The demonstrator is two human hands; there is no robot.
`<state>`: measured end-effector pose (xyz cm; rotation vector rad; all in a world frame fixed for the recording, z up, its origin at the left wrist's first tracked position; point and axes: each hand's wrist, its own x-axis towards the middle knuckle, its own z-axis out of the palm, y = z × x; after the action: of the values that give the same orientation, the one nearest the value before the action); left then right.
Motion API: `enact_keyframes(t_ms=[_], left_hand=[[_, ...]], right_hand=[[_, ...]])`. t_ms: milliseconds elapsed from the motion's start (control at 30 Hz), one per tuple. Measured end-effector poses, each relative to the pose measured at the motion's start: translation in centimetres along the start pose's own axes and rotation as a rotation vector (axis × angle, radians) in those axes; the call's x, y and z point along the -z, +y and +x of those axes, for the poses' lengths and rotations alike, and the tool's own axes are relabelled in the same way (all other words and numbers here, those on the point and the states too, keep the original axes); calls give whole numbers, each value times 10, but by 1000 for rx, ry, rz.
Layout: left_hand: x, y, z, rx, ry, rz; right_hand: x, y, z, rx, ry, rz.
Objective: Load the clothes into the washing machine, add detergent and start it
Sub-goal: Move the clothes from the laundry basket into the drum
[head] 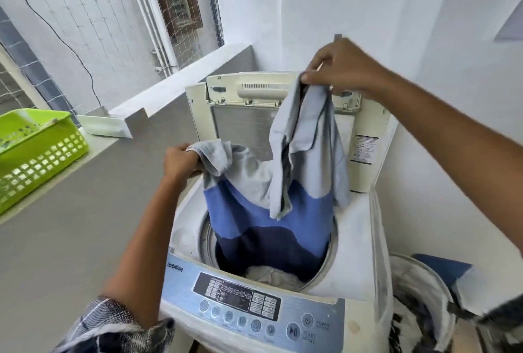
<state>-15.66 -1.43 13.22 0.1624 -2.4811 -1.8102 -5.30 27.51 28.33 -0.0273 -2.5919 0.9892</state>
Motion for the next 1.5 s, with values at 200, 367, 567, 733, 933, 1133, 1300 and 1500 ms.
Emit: enact_keyframes(t_ms=[200, 367, 567, 733, 933, 1133, 1300, 1500], left_hand=[[-18, -48, -1, 16, -150, 87], [-43, -85, -27, -65, -478, 285], [-75, -101, -55, -20, -538, 197], [-118, -96, -92, -45, -607, 118], [-201, -75, -156, -76, -803, 44], [-311, -53, -228, -113, -1090, 103], [-402, -83, -274, -41, -1222, 361], [-481, -166, -318, 161, -1296, 689]], right_hand=[[-79, 58, -23, -104, -169, -127], [-136, 96, -58, -180, -518, -201], [-159, 116, -80, -250, -524, -119], [-142, 136, -102, -300, -237, 52], [-99, 200, -153, -511, 28, 245], [-61, 293, -213, -720, 136, 286], [-55, 384, -266, -900, 166, 339], [-105, 493, -332, -1232, -88, 398]])
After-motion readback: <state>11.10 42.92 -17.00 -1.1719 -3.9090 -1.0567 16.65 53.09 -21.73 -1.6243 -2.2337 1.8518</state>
